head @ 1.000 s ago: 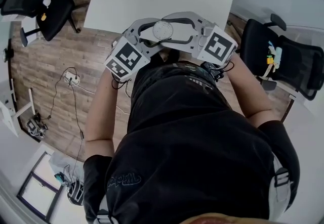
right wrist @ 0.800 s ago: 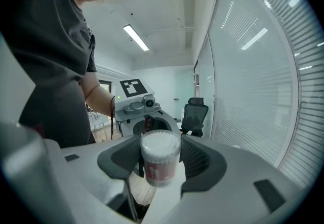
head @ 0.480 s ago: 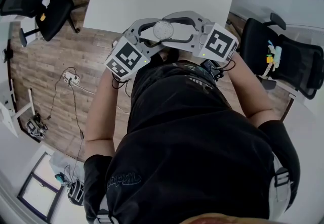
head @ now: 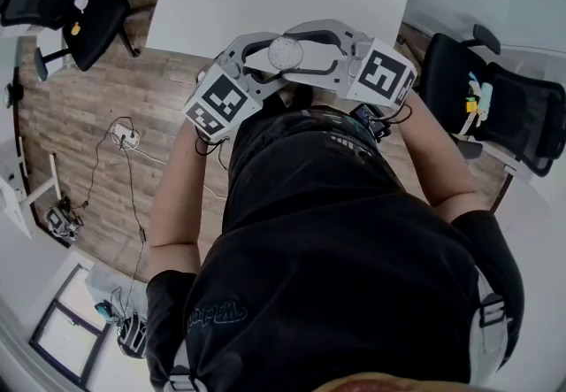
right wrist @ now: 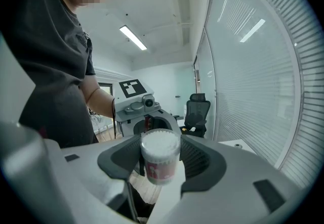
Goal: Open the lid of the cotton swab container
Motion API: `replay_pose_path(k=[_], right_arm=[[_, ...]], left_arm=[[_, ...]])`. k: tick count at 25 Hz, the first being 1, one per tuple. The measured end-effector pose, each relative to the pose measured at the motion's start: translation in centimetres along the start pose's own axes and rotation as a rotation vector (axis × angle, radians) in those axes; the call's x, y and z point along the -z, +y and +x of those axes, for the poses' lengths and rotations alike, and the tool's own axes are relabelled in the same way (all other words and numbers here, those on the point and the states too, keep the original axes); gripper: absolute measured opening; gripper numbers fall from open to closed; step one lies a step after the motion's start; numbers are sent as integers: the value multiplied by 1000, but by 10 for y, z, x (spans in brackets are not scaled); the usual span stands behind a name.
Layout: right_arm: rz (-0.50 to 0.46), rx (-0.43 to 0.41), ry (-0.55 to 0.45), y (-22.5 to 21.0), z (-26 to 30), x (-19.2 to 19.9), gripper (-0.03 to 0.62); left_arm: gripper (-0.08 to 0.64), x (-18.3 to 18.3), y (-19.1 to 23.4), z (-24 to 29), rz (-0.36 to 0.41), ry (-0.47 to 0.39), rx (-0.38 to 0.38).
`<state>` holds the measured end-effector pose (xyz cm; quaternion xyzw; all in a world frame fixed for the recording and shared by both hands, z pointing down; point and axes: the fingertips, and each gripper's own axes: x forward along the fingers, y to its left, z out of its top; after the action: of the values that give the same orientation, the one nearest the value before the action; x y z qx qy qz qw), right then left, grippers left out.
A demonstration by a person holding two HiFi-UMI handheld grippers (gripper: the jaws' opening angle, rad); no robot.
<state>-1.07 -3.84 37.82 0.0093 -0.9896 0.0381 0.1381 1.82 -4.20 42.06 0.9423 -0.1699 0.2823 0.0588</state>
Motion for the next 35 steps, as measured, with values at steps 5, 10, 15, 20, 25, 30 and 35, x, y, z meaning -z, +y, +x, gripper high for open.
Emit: replay_pose_path(k=[5, 10, 15, 20, 25, 30, 35], right_arm=[[11, -11, 7, -2, -1, 4, 255], [34, -19, 5, -5, -3, 5, 255], [43, -34, 47, -9, -7, 13, 253], [82, -71, 33, -9, -7, 12, 252], [87, -76, 53, -9, -7, 15, 252], [78, -62, 45, -10, -5, 12, 258], [48, -39, 13, -12, -6, -4, 259]], left_arm=[[261, 1, 1, 2, 3, 8, 2], [261, 1, 3, 6, -1, 8, 5], [261, 0, 4, 10, -6, 8, 5], [256, 4, 5, 11, 23, 32, -10], [255, 5, 4, 12, 12, 28, -7], [256, 6, 5, 12, 4, 27, -14], [256, 8, 5, 10, -3, 18, -12]])
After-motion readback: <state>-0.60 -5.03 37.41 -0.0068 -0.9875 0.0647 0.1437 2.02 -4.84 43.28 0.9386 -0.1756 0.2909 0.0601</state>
